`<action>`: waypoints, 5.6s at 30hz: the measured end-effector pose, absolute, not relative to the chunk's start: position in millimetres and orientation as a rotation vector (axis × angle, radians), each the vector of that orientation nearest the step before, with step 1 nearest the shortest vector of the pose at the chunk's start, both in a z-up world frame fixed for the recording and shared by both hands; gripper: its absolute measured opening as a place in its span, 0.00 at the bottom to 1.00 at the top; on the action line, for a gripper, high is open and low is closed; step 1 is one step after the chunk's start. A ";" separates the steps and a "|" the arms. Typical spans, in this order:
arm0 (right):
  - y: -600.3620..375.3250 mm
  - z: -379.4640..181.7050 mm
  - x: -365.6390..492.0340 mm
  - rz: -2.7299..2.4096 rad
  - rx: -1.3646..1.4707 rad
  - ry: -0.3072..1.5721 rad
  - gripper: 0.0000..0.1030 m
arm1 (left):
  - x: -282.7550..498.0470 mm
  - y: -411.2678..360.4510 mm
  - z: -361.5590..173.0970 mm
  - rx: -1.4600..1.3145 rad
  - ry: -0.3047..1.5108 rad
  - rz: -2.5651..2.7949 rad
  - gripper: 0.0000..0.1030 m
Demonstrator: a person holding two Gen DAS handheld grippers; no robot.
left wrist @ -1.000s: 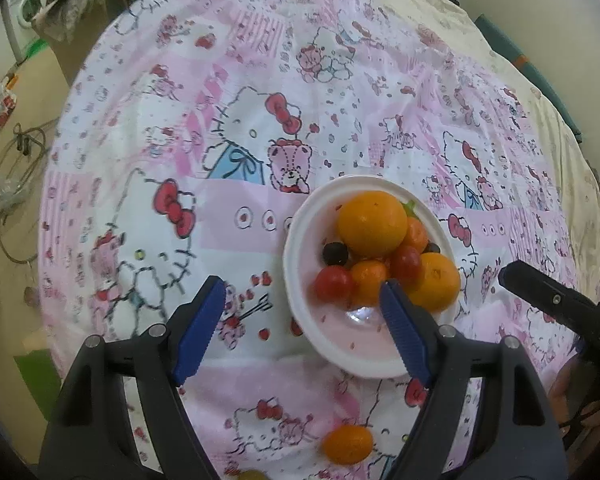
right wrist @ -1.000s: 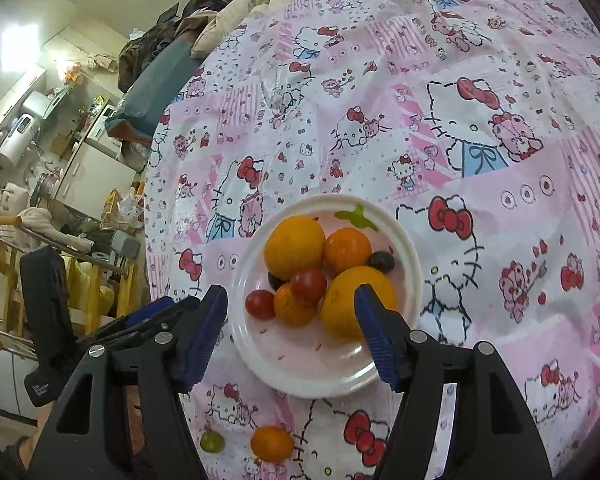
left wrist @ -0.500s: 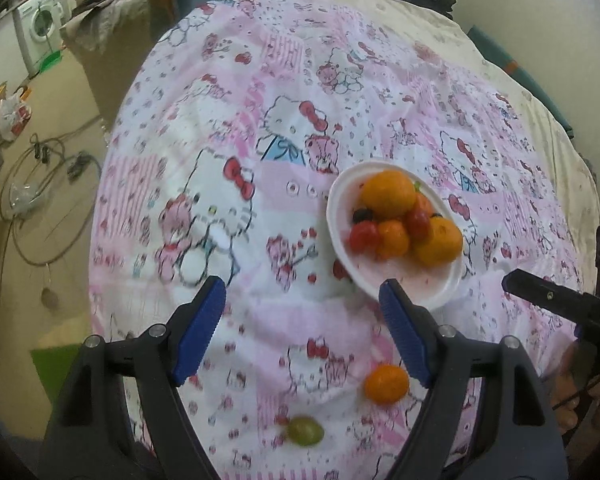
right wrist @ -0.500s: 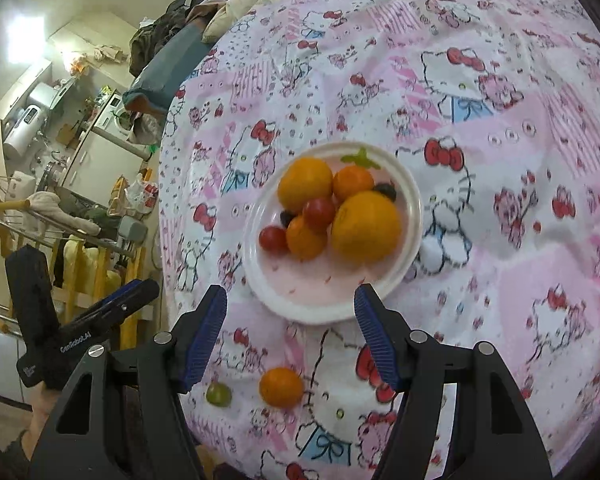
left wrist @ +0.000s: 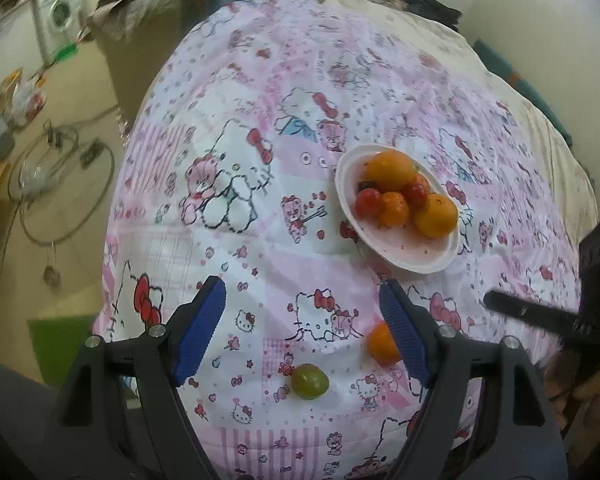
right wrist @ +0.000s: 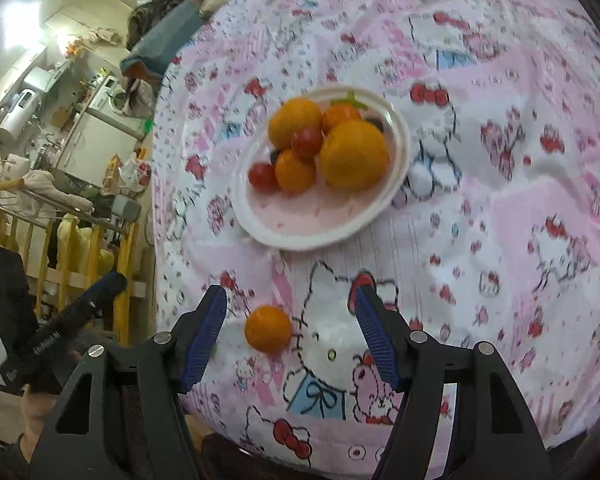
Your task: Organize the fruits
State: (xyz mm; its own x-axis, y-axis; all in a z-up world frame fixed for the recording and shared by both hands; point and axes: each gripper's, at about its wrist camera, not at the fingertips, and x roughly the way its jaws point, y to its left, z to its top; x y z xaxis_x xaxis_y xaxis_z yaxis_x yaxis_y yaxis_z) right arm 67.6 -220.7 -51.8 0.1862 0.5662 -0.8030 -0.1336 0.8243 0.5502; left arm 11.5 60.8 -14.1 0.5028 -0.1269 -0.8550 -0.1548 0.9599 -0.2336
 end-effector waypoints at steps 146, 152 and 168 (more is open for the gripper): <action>-274.1 -51.2 128.3 0.366 0.512 1.203 0.69 | 107.2 -8.9 -44.1 -0.135 1.150 -0.119 0.71; -248.2 -17.7 109.2 0.396 0.315 1.098 0.69 | 80.6 7.6 -7.7 -0.088 0.984 -0.076 0.71; -226.7 13.6 23.8 0.386 0.171 0.868 0.96 | -2.1 23.7 16.9 -0.120 0.824 0.037 1.00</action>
State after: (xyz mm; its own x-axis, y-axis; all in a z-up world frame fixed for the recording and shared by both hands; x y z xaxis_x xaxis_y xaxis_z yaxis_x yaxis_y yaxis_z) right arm 23.8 -226.7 13.6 0.5826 0.3975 -0.7089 -0.2606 0.9176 0.3003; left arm -2.1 23.7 16.9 0.6794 -0.0141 -0.7336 -0.0794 0.9925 -0.0925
